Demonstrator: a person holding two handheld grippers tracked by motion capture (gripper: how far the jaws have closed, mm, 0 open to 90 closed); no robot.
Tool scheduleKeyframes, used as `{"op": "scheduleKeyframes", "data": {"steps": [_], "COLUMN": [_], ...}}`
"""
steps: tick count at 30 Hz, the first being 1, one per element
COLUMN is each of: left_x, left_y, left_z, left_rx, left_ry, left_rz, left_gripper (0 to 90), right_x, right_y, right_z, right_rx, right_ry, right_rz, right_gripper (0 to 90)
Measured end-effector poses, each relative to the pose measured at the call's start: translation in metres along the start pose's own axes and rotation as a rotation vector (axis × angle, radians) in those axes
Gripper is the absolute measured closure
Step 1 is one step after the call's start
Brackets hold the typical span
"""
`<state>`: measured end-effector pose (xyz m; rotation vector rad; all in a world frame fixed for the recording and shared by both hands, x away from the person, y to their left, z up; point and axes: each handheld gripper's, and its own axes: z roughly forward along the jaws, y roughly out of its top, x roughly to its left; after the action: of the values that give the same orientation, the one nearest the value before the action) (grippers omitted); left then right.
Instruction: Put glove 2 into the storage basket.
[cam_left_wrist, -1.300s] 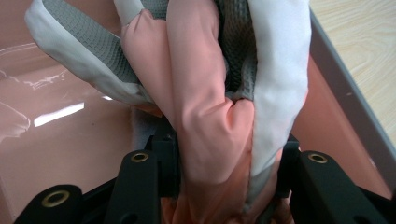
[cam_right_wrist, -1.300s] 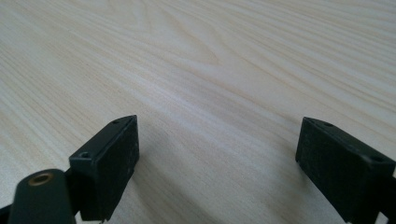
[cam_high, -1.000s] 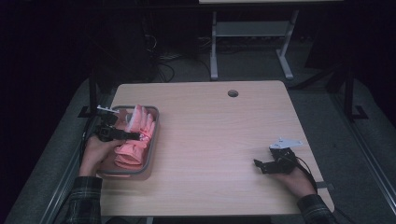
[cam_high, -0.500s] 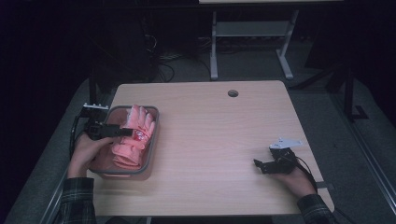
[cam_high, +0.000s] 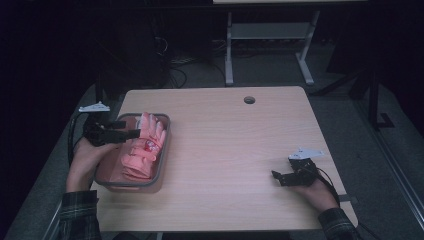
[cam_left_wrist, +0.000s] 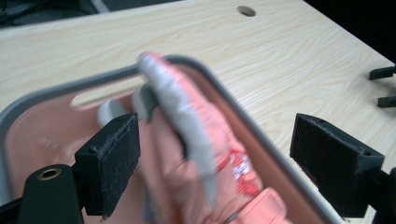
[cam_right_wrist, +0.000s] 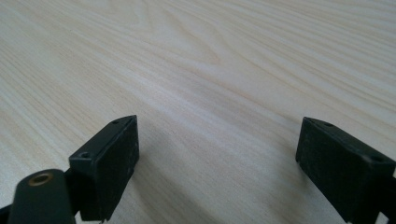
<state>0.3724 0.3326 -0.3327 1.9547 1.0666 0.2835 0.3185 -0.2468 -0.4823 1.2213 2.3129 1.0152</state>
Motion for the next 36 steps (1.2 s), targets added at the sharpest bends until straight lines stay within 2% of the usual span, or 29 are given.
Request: {"op": "scheduleKeyframes", "data": {"steps": [9, 14, 18, 21, 31, 36], "left_x": [-0.024, -0.038, -0.051, -0.060, -0.089, -0.104], "left_y": [0.010, 0.016, 0.020, 0.022, 0.021, 0.018], "left_z": [0.013, 0.017, 0.026, 0.035, 0.064, 0.078], "left_rx": [-0.002, -0.030, -0.040, -0.039, -0.011, 0.003], "left_ry": [-0.053, -0.085, -0.095, -0.095, -0.132, -0.154], "left_rz": [0.053, 0.071, 0.105, 0.123, 0.176, 0.185], "left_gripper": [15.5, 15.5, 15.5, 15.5, 15.4, 15.5], "right_x": [0.000, 0.000, 0.000, 0.000, 0.000, 0.000], "right_y": [0.000, 0.000, 0.000, 0.000, 0.000, 0.000], "right_z": [0.000, 0.000, 0.000, 0.000, 0.000, 0.000], "right_rx": [0.001, 0.001, 0.000, 0.000, 0.000, 0.002], "right_ry": [0.001, 0.001, 0.001, 0.001, 0.001, 0.001], "right_rz": [0.001, 0.001, 0.000, 0.000, 0.000, 0.002], "right_gripper": [12.7, 12.7, 12.7, 12.7, 12.6, 12.5]}}
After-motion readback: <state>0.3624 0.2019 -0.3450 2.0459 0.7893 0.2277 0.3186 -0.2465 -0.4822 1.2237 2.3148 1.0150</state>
